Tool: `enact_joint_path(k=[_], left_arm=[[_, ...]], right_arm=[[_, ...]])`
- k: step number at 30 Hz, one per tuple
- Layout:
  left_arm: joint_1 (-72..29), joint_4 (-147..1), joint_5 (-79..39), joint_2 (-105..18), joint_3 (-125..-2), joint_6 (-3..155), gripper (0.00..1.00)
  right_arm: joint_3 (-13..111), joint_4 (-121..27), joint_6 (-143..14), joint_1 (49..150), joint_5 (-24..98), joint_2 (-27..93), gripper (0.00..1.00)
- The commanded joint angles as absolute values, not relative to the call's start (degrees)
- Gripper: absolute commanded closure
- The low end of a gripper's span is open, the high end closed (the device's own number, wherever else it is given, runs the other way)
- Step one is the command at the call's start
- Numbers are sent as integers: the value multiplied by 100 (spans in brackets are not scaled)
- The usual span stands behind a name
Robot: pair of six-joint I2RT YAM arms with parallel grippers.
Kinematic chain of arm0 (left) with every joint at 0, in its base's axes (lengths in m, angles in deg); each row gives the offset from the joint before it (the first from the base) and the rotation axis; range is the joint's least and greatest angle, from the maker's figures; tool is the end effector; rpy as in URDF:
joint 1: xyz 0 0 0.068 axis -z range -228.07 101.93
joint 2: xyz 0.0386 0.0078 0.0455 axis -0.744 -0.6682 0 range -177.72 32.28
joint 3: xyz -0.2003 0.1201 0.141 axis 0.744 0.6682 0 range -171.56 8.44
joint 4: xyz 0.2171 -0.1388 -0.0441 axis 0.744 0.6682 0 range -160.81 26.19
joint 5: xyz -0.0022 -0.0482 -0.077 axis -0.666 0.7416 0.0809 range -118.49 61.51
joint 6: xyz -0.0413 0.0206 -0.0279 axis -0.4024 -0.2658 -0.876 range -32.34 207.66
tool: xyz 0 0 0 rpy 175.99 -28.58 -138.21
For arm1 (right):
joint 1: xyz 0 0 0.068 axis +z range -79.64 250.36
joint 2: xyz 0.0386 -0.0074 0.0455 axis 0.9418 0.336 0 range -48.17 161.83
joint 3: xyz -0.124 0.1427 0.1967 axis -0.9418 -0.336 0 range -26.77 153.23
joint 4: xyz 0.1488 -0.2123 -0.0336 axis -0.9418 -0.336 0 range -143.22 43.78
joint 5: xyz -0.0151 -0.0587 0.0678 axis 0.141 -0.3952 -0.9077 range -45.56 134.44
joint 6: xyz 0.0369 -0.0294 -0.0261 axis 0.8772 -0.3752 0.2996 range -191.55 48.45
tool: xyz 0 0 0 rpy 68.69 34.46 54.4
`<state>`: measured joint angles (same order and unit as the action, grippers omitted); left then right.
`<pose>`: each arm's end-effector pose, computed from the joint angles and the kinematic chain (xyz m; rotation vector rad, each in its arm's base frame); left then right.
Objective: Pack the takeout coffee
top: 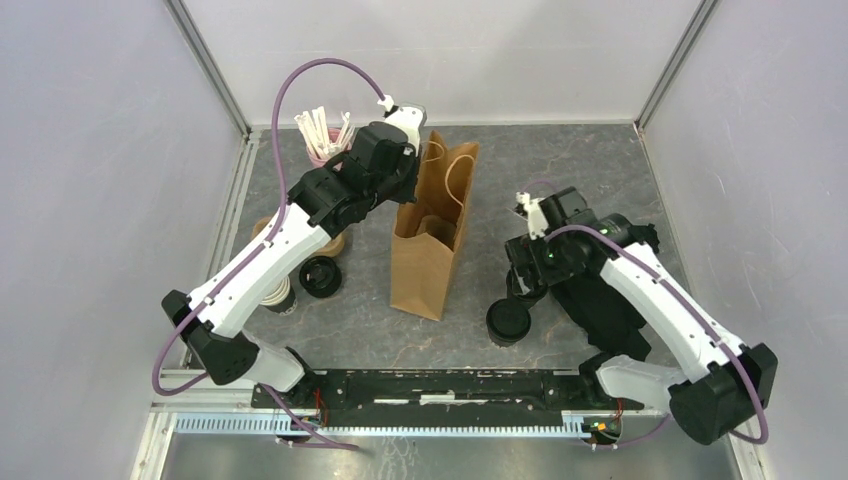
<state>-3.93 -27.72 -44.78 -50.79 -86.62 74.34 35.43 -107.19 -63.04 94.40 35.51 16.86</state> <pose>0.2280 -0.2072 0.4293 0.3939 2.0669 -0.3062 0.1844 0.0881 0.3026 -0.4163 2.6893 0.3814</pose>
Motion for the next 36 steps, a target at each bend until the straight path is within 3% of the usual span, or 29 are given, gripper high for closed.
enact_joint_path(k=[1,6,15,36], left_arm=[[-460,-2540,-4293,-4991,-8841,7026,96],[-492,-2535,-4099,-4811,-8683,6970,95],[-492,-2483,-3876,-4682,-8556,6928,95],[-501,-2349,-3663,-4765,-8623,7021,97]], right_arm=[[3497,-10597,-5848,10101,4376,1761,6],[3490,-10421,-5548,10403,4727,1903,7],[3561,-10290,-5349,10535,5136,2076,22],[3243,-10090,-5334,10535,5509,2240,18]])
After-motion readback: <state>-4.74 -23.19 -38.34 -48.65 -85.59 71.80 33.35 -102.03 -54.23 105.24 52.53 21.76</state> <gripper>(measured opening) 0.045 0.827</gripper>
